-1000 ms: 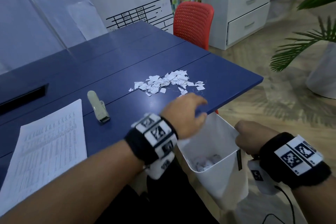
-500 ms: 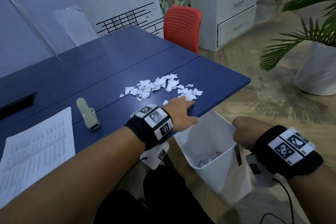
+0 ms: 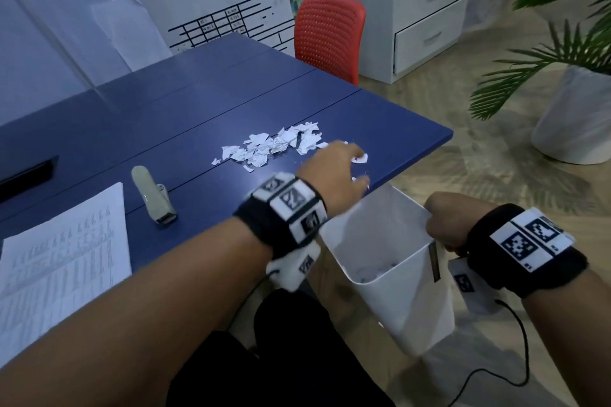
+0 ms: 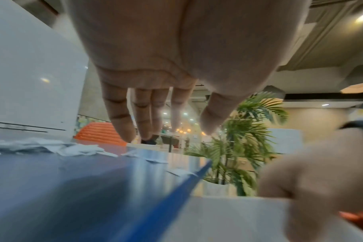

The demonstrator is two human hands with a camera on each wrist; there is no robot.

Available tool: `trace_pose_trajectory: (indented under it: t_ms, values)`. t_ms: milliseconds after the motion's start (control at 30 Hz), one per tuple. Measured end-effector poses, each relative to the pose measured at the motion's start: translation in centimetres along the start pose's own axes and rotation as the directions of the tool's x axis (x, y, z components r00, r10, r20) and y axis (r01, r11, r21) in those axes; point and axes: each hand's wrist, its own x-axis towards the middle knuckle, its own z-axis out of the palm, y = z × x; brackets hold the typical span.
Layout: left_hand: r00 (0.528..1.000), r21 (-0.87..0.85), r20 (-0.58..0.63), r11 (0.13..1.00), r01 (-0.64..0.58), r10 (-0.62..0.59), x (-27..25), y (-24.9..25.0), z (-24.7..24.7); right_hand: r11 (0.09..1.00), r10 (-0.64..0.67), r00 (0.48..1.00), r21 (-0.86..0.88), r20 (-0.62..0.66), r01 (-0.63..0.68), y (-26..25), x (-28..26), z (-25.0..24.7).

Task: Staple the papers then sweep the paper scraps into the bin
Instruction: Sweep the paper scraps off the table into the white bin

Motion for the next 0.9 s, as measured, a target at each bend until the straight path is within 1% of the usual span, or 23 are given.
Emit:
trace_pose_trajectory:
  t_ms: [67,100,167,233,300,433,600,700,800,833,900]
  values:
    - [0.999,-0.023,0.001,0.999,0.039,-0.039,2.4,-0.7,-0.5,1.000,-0.005,1.000,-0.012,-0.006,0.005,0.0,0.1,-0.1]
    - [0.998,-0.016,0.031,0.998,0.055,-0.054,3.5,-1.0,-0.6,1.000,-0.005,1.000,-0.014,-0.011,0.004,0.0,0.2,-0.2]
    - [0.991,0.055,0.111,0.996,0.072,-0.078,5.0,-1.7,-0.2,1.000,-0.004,1.000,-0.017,-0.017,0.004,0.1,0.4,-0.3]
    - [0.970,0.129,0.207,0.986,0.102,-0.127,5.7,-2.2,0.2,1.000,-0.006,1.000,-0.023,-0.017,0.006,0.0,0.5,-0.3]
    - [0.955,0.154,0.261,0.983,0.104,-0.142,5.8,-2.2,0.5,0.999,-0.012,1.000,-0.030,-0.013,0.011,0.0,0.6,-0.3]
    - [0.952,0.210,0.298,0.978,0.004,-0.068,4.6,-0.9,0.7,0.999,-0.011,1.000,-0.042,-0.010,0.011,0.0,0.7,-0.4]
    - [0.926,0.139,0.366,0.979,-0.151,0.091,1.1,1.5,1.7,0.999,-0.008,1.000,-0.032,-0.012,0.007,0.3,0.8,-0.6]
    - [0.919,0.072,0.352,0.974,-0.213,0.175,-0.9,2.1,2.6,1.000,-0.003,1.000,-0.027,-0.005,0.003,0.4,1.0,-0.6]
    - [0.934,-0.014,0.302,0.980,-0.199,0.194,-1.3,2.3,2.5,1.000,0.002,1.000,-0.014,-0.004,-0.002,0.4,1.0,-0.7]
    - [0.946,-0.028,0.262,0.981,-0.193,0.193,-0.9,2.4,2.1,1.000,0.006,1.000,-0.011,-0.011,-0.006,0.4,1.1,-0.7]
    - [0.976,-0.032,0.123,0.984,-0.175,0.177,0.7,2.1,0.9,1.000,0.013,1.000,-0.009,-0.022,-0.013,0.4,1.0,-0.8]
